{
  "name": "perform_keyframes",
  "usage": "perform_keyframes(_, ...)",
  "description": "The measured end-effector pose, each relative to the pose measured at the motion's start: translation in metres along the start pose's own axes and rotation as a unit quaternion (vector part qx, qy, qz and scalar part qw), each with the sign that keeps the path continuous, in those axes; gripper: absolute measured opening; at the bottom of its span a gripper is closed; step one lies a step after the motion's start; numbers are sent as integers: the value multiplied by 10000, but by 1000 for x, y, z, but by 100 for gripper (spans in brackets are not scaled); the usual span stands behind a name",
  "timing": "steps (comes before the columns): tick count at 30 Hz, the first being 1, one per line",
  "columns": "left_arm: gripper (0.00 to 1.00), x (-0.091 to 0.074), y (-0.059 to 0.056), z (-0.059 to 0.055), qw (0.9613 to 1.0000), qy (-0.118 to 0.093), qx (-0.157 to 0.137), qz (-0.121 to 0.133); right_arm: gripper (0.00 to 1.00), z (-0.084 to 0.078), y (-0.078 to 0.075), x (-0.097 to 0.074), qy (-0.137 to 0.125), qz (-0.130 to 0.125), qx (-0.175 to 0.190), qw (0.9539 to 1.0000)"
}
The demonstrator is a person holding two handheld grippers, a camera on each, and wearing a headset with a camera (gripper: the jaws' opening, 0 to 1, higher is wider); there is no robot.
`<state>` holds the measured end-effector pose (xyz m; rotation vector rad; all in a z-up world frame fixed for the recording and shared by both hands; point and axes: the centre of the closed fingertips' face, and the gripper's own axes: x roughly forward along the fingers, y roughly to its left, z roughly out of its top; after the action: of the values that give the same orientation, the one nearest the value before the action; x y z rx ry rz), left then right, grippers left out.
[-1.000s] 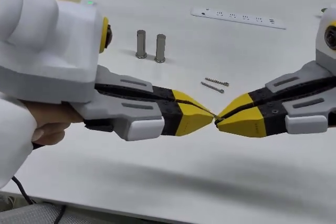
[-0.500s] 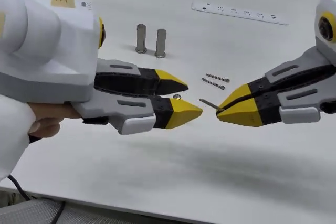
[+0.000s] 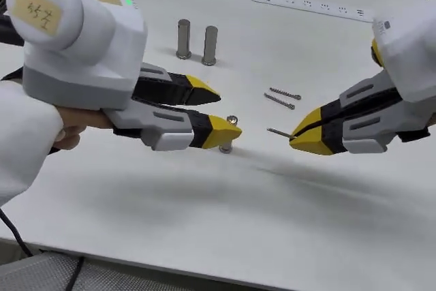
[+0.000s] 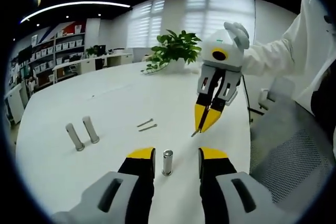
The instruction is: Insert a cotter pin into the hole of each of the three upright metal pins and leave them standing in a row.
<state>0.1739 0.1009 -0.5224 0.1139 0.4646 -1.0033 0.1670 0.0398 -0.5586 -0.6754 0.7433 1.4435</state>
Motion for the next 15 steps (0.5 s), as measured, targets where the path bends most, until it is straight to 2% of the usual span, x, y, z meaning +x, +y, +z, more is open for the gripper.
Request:
perform_keyframes(5, 28, 5, 7, -11, 9996, 213, 138, -79, 0, 0, -2, 7, 49, -25, 66, 10000)
perform_keyframes(10, 25, 11, 14, -14, 9995, 219, 181, -135, 0, 5, -6, 13, -6, -79, 129, 9999)
perform_keyframes(15, 23, 19, 10, -17, 9984, 352, 346, -267, 0, 10, -10, 20, 27, -85, 104, 9999)
